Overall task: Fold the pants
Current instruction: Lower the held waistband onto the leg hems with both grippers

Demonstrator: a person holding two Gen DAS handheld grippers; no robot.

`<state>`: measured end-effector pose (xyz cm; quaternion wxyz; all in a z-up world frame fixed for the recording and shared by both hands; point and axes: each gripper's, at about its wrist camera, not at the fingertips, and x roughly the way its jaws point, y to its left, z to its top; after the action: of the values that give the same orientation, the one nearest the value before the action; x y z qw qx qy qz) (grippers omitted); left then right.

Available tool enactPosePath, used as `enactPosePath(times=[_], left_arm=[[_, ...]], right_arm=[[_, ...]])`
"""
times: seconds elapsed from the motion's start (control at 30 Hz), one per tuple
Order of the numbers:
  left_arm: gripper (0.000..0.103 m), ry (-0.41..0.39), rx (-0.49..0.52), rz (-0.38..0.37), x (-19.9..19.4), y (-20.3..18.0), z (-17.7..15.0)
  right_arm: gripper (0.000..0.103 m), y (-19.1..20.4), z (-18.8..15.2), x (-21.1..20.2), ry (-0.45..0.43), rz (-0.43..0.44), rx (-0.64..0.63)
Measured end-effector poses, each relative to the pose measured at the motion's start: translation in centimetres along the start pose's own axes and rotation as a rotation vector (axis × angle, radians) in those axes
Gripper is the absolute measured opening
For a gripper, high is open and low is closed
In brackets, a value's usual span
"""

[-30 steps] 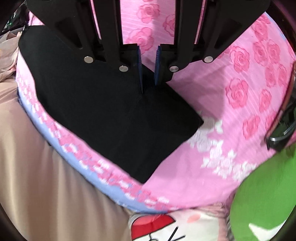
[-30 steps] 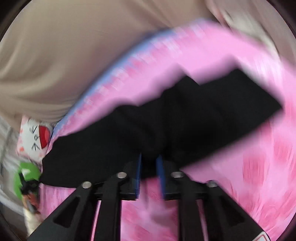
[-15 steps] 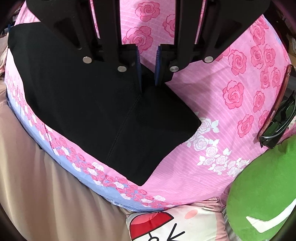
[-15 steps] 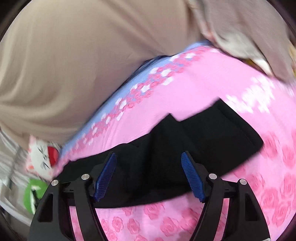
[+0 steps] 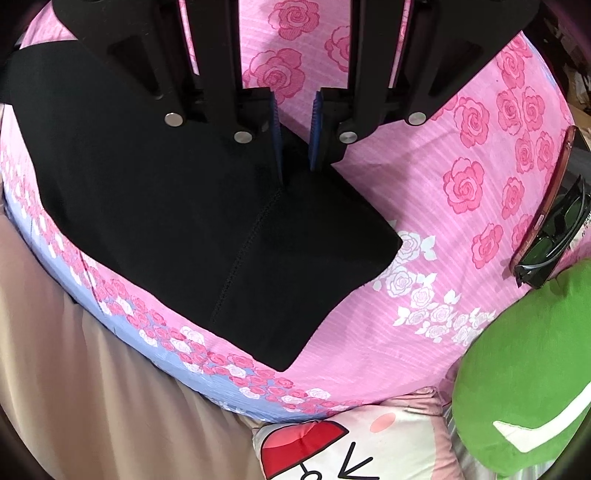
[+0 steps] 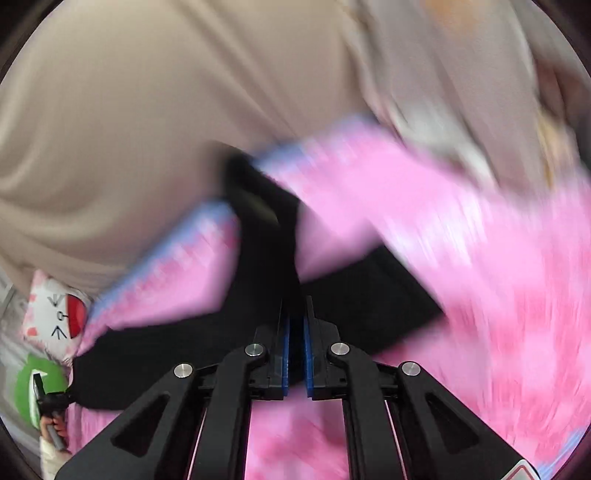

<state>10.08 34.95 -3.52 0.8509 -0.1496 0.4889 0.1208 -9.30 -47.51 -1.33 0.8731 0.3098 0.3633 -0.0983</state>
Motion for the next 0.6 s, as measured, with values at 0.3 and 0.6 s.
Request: enactPosePath(times=[0.3,0.6], left_arm=[[0.014,-0.010,0.007,0.020,0.1,-0.2,-0.1],[0.010,-0.070,-0.002,0.000,-0.6,-0.5,0.5]], right_arm=[[0.061,-1.4,-0.1,0.8,0.040,-0.018,-0.014],[0.006,-2.3,3.1,2.7,-0.005,-0.003,0.009]])
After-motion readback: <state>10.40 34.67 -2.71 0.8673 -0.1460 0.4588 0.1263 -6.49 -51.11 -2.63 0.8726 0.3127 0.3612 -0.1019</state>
